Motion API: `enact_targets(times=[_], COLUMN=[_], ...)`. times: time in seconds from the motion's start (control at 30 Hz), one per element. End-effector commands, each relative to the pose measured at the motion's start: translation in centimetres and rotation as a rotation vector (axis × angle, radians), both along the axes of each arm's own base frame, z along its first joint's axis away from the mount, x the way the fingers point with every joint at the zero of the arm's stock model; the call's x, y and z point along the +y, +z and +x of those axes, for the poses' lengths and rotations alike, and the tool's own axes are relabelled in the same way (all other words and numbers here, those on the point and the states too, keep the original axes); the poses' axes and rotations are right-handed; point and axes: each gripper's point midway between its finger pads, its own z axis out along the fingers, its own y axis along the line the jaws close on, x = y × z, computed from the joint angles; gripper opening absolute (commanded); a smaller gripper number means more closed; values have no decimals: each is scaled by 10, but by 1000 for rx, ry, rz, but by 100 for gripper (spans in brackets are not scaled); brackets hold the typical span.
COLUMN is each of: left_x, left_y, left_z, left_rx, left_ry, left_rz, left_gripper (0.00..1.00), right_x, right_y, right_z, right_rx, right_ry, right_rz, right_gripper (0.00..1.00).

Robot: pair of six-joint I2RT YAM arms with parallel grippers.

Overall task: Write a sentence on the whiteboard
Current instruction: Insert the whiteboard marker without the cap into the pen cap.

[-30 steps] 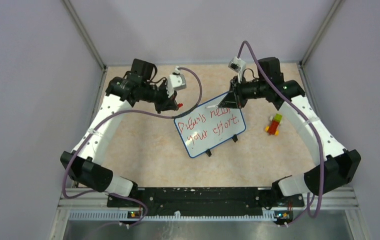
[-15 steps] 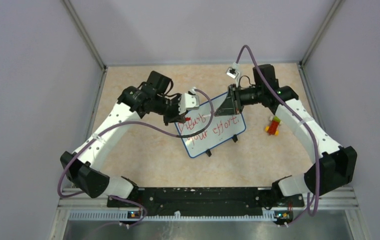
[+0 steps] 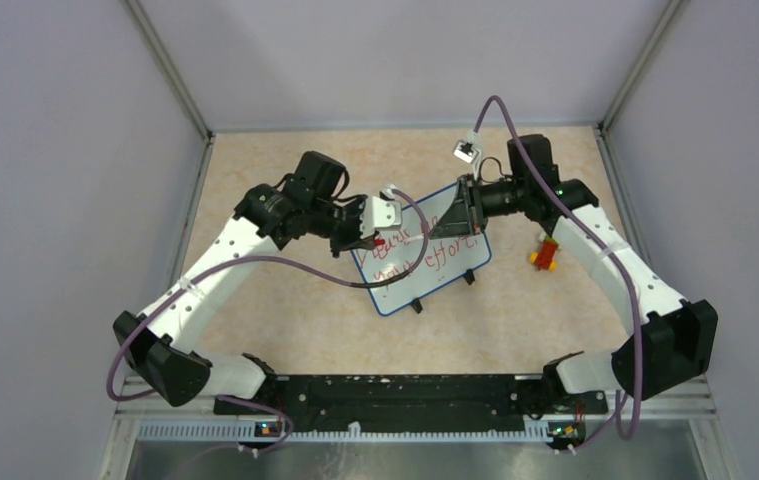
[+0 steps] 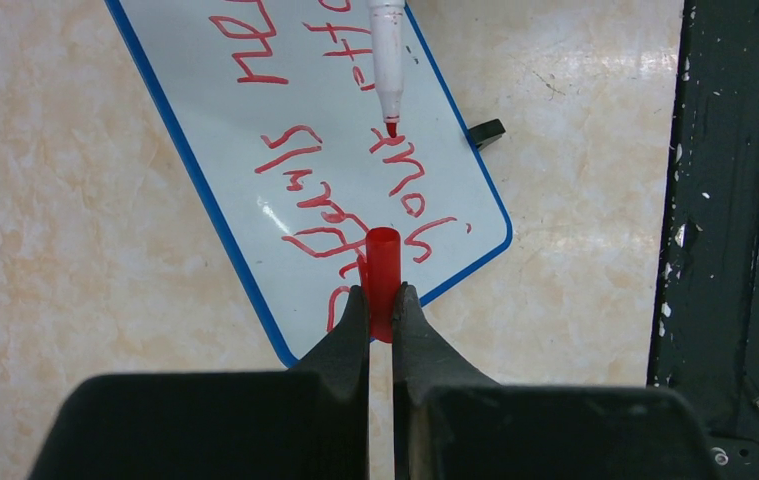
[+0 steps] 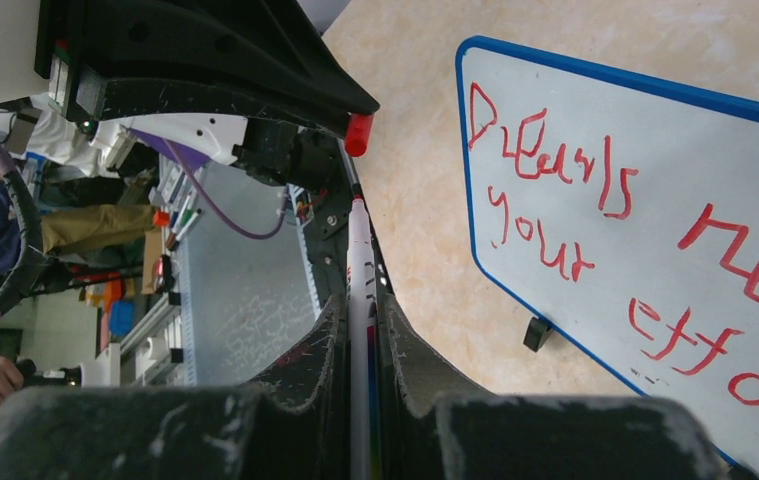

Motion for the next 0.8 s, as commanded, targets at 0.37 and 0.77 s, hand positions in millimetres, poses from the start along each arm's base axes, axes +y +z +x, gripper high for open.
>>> enact_targets(times=[0.37, 0.77], left_x=[-11, -17], left_y=[23, 19], left_z=[-10, -21], left_rx=[-43, -28], left_ry=[-50, -100], left_rz=[-69, -53], left_gripper=[0, 0], right_x=[8, 15], right_y=[19, 17], right_z=[-15, -12], right_rx=[-59, -70], right_ry=[36, 43], right_rz=[46, 22], right_gripper=[0, 0])
